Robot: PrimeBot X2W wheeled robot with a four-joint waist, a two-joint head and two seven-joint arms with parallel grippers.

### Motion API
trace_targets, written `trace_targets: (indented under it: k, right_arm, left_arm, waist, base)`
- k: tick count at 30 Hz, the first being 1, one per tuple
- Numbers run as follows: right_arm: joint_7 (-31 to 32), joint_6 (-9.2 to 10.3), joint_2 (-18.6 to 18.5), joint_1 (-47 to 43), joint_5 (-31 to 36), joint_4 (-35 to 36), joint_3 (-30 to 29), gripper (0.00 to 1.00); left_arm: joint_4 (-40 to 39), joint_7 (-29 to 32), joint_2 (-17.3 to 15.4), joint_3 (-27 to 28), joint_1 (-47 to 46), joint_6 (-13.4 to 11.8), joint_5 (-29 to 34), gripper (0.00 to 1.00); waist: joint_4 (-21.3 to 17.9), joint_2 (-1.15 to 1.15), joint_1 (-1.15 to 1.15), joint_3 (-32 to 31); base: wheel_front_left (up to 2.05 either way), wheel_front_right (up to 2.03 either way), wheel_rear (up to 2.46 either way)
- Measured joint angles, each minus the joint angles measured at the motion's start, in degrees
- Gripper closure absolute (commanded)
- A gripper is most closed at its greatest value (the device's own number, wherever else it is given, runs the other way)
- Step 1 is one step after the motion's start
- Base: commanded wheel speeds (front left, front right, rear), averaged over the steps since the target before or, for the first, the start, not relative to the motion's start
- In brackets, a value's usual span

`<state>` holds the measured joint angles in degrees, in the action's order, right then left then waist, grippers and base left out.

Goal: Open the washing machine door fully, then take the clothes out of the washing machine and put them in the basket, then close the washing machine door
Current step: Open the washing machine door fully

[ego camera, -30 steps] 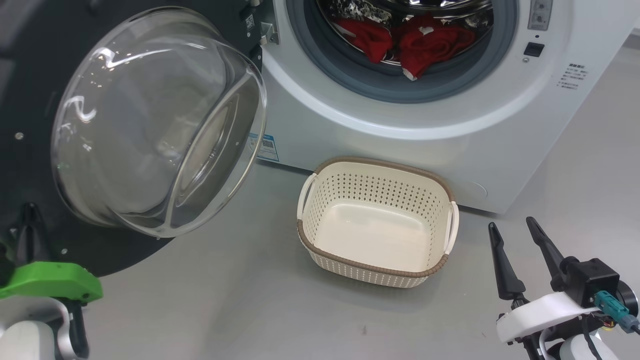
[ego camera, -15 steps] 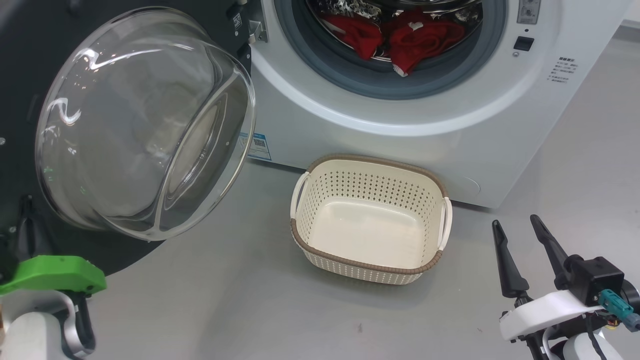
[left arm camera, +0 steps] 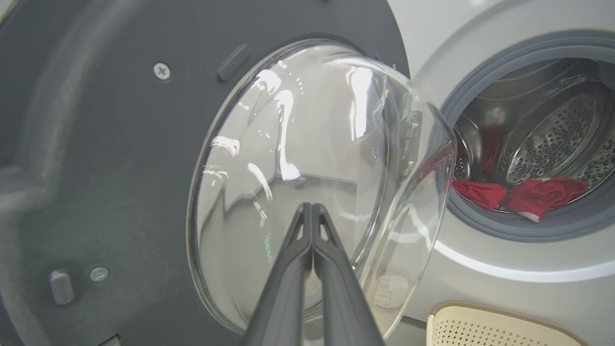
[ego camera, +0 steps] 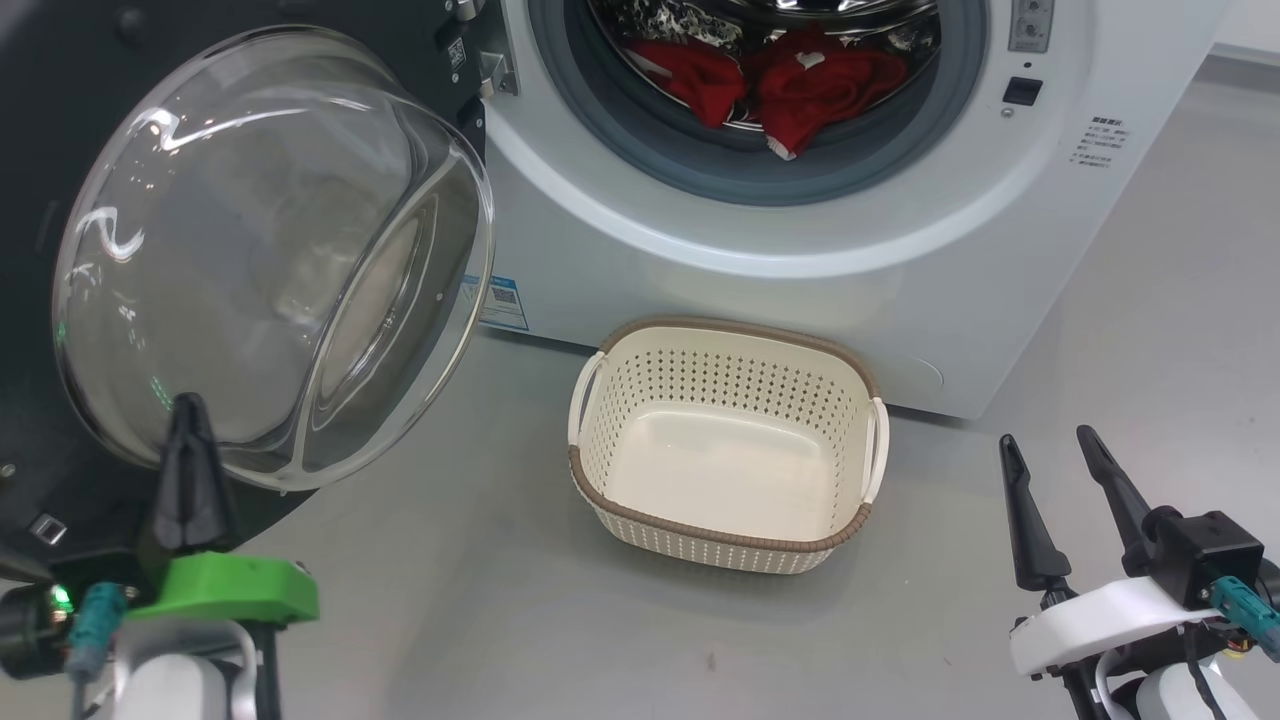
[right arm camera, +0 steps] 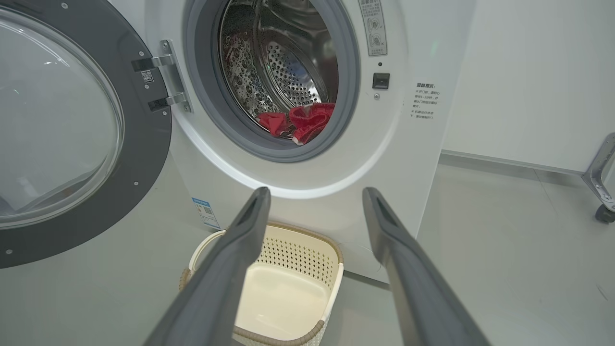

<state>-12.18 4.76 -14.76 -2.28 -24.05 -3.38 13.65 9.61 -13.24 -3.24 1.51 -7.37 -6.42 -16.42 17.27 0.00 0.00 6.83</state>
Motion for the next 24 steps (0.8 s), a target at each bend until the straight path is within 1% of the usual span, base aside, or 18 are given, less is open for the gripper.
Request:
trace_targets:
  k: [9,13,19,20,21,22,23,24]
  right_arm:
    - [0.01,0.00,0.27,0.02,0.00,-0.02,0.81,0.00]
    - [0.01,0.00,0.44,0.07,0.01,-0.02,1.25,0.00]
    - [0.01,0.00,0.48,0.18,0.01,-0.15,1.31,0.00]
    - [0.01,0.00,0.51,0.29,0.01,-0.24,1.34,0.00]
    - [0.01,0.00,0.52,0.42,0.01,-0.33,1.37,0.00]
    - [0.01,-0.01,0.55,0.58,0.01,-0.41,1.44,0.00]
    - [0.00,-0.01,0.64,0.68,0.01,-0.41,1.44,0.00]
    - [0.00,-0.02,0.76,0.75,0.01,-0.41,1.54,0.00]
  left_arm:
    - [-4.45,-0.01,0.40,-6.17,4.43,1.71,1.37,1.00]
    - [-5.01,0.07,0.46,-8.08,5.41,2.23,1.36,1.00]
    - [-5.47,0.67,0.47,-10.37,6.56,2.27,1.31,1.00]
    - [-5.47,0.93,0.48,-10.65,6.56,2.27,1.30,0.96]
    - [-5.45,1.18,0.48,-10.84,6.57,2.26,1.30,0.83]
    - [-5.44,1.18,0.49,-10.88,6.62,2.25,1.30,0.67]
    - [-5.44,1.19,0.49,-10.88,6.67,2.25,1.29,0.56]
    - [-5.44,1.41,0.49,-10.85,6.82,2.22,1.16,0.35]
  waist:
    - [-1.71,0.00,0.00,-0.73]
    - [-3.25,0.00,0.00,-0.88]
    - [-6.21,0.00,0.00,-0.95]
    - [-6.74,0.00,0.00,-0.96]
    - [-7.27,0.00,0.00,-0.96]
    - [-7.81,0.00,0.00,-0.97]
    - [-8.35,0.00,0.00,-0.99]
    - [-8.89,0.00,0.00,-1.02]
  base:
    - [0.00,0.00,0.00]
    - [0.00,0.00,0.00]
    - [0.00,0.00,0.00]
    - [0.00,0.00,0.00]
    - [0.00,0.00,0.00]
    - [0.00,0.00,0.00]
    - [0.00,0.00,0.00]
    - [0.00,0.00,0.00]
